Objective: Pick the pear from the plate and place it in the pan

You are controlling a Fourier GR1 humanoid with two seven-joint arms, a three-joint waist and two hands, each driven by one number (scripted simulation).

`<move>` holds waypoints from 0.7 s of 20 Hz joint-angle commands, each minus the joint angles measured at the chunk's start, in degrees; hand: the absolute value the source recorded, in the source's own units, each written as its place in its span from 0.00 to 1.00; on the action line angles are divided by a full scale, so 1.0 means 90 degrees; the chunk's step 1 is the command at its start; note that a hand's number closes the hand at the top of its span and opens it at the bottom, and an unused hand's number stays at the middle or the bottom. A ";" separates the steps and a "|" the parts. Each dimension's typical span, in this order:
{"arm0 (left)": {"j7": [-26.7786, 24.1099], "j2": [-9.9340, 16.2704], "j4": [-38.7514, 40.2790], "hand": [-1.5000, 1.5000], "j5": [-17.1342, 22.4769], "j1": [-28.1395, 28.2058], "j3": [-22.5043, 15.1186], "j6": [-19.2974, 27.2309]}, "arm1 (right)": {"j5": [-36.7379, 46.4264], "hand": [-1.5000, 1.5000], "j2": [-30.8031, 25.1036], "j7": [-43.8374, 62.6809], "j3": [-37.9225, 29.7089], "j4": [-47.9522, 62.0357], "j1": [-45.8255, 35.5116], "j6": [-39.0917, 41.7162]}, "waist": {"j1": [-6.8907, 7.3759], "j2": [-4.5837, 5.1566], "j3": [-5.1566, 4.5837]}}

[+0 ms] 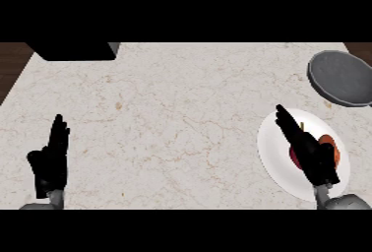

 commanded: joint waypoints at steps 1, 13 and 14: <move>0.0391 0.0199 -0.0082 0.50 -0.0020 -0.0547 0.0122 -0.0196 | -0.0495 1.00 -0.0229 -0.0622 -0.0378 0.0508 -0.0061 0.1078 | 0.0012 0.0008 -0.0086; 0.0460 0.0451 -0.0574 0.50 0.0486 -0.1168 -0.0021 -0.1266 | -0.0057 0.00 -0.1954 -0.5107 -0.2327 0.2019 0.0348 0.2153 | -0.0196 -0.0011 -0.0064; 0.0576 0.0432 -0.0386 0.50 0.0422 -0.1424 -0.0041 -0.1250 | 0.0109 0.00 -0.2137 -0.5374 -0.2385 0.2337 0.0163 0.2295 | -0.0114 0.0025 -0.0069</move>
